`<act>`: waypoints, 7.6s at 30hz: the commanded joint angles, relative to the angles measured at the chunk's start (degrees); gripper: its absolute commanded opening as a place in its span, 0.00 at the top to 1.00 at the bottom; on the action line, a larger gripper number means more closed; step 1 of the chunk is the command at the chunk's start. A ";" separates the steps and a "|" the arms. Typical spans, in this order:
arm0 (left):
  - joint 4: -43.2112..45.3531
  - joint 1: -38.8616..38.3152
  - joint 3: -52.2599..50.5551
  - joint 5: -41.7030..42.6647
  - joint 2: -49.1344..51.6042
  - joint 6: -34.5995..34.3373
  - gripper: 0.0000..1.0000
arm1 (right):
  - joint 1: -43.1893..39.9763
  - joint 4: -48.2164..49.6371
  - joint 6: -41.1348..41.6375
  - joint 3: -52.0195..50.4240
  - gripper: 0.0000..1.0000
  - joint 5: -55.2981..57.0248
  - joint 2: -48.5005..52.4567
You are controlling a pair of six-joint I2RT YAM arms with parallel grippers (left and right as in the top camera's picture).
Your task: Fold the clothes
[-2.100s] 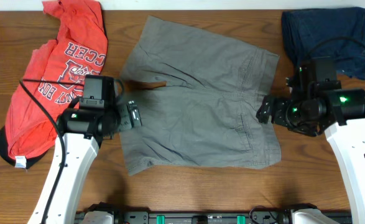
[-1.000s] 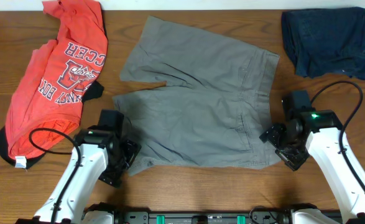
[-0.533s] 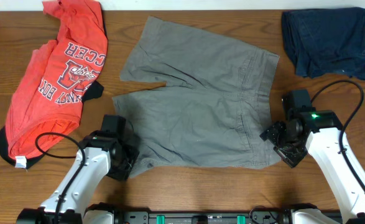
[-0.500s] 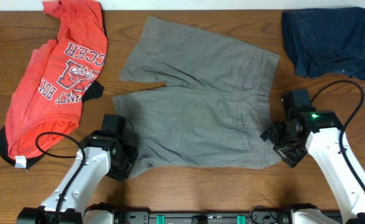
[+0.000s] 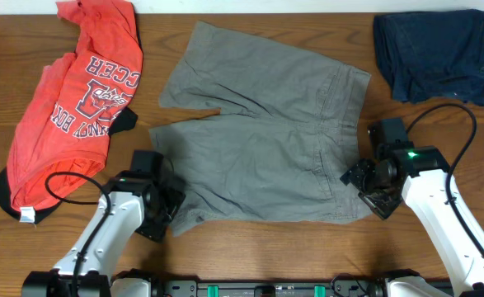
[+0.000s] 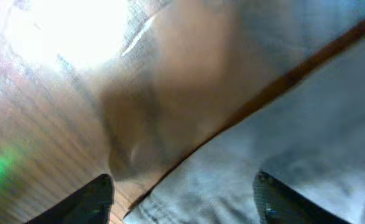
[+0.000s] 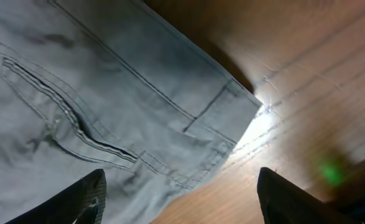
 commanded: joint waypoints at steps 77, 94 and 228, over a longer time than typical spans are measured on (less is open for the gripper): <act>7.23 3.15 2.75 13.27 11.96 18.84 0.94 | 12.24 17.49 11.52 -17.62 0.58 -0.07 3.43; 8.94 3.15 10.69 13.31 -1.07 26.64 0.94 | -2.54 6.34 -15.34 0.31 0.99 -0.37 1.01; 24.09 -0.87 18.45 -8.09 24.41 61.16 0.36 | 4.61 6.64 -39.21 29.92 0.36 -6.29 24.79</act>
